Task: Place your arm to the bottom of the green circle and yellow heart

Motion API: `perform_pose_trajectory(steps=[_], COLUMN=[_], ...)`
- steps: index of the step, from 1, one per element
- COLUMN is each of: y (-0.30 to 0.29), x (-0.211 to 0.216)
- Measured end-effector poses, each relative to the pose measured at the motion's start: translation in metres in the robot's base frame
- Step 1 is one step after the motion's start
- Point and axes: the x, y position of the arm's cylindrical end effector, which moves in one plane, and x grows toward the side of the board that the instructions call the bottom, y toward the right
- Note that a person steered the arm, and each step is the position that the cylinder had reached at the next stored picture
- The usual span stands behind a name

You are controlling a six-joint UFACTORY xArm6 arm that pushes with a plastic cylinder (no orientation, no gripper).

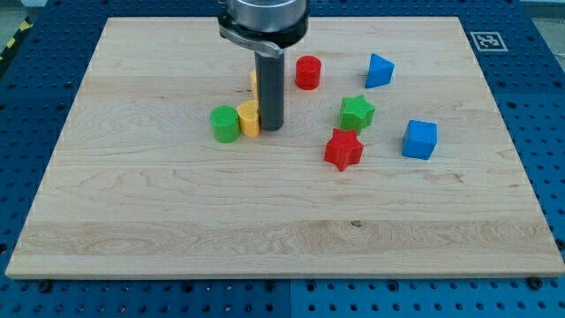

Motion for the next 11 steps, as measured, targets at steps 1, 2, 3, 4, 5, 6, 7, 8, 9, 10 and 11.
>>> perform_pose_trajectory(steps=[1, 2, 3, 4, 5, 6, 7, 8, 9, 10, 11], y=[0.012, 0.034, 0.017, -0.028, -0.045, -0.046, -0.046, -0.044, -0.029, -0.022, -0.022], x=[0.005, 0.043, 0.052, 0.052, 0.047, 0.04, 0.041, 0.041, 0.033, 0.027, 0.027])
